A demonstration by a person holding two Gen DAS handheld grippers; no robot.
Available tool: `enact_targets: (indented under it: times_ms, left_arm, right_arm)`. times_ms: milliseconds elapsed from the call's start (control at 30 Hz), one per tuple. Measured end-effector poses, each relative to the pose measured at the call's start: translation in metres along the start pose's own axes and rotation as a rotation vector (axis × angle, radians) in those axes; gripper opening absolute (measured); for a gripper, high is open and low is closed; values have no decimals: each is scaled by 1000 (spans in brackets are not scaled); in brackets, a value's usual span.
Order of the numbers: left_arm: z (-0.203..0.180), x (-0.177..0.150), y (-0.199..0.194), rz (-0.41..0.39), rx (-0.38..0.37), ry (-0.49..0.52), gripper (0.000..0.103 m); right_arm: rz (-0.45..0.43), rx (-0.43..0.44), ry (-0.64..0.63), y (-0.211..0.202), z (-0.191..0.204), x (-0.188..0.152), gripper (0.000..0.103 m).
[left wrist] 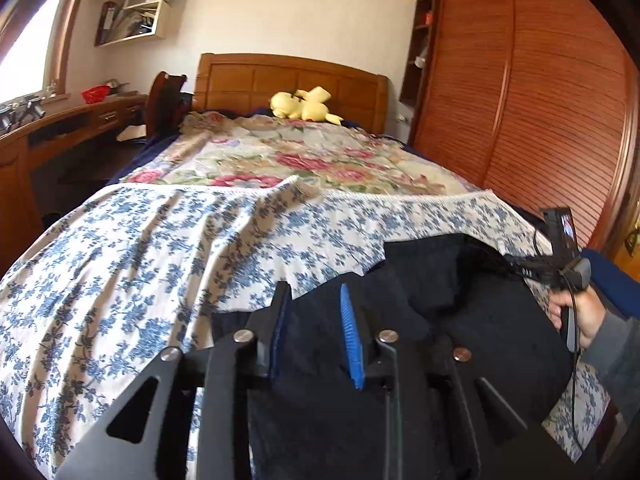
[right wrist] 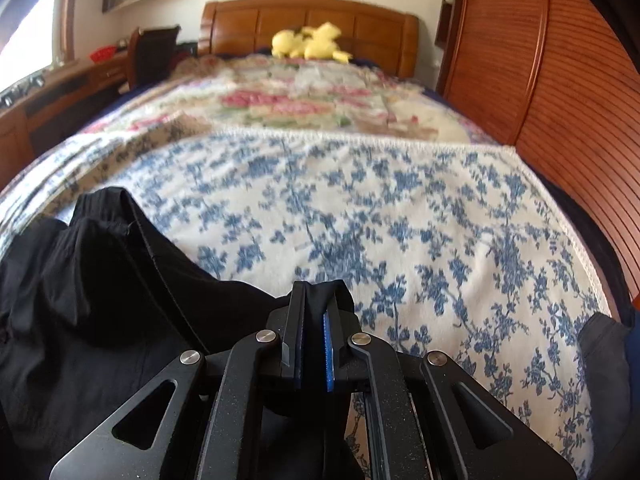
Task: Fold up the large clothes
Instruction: 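Lower the folded hem onto the coat and open both tools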
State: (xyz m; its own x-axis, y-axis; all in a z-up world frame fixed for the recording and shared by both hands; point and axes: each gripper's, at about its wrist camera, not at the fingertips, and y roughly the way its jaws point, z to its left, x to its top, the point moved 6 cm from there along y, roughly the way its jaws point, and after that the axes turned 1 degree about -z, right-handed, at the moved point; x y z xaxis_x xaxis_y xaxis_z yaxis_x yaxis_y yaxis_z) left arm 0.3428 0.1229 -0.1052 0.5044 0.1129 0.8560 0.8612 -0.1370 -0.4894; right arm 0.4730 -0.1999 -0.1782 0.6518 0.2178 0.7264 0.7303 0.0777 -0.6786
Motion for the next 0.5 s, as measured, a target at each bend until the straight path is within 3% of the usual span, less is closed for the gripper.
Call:
enact_targets:
  times_ms: [100,133,167,233,367,500]
  left_arm:
    - [-9,-5,4,16,-18,18,28]
    - [-12,-7,6,24,-25,24,30]
    - [-14,-8,6,28,-33,28,31]
    - [-20,-11,9,36,-52,34,34]
    - [-32,-17,13,57,-86,56,36]
    - [-41,-22,15,67,-91,68,37]
  right_arm:
    - [13,11,30,-1,-4,0,9]
    - [11,8,42,-3,-6,0,18]
    - [-2,-13,54,-7,-11,2,43]
    - [-49,-26,93,-18,-22,8,63]
    - [-58,-46,118,-25,-39,12,63]
    - [28,-10,72,-9,-35,-3,63]
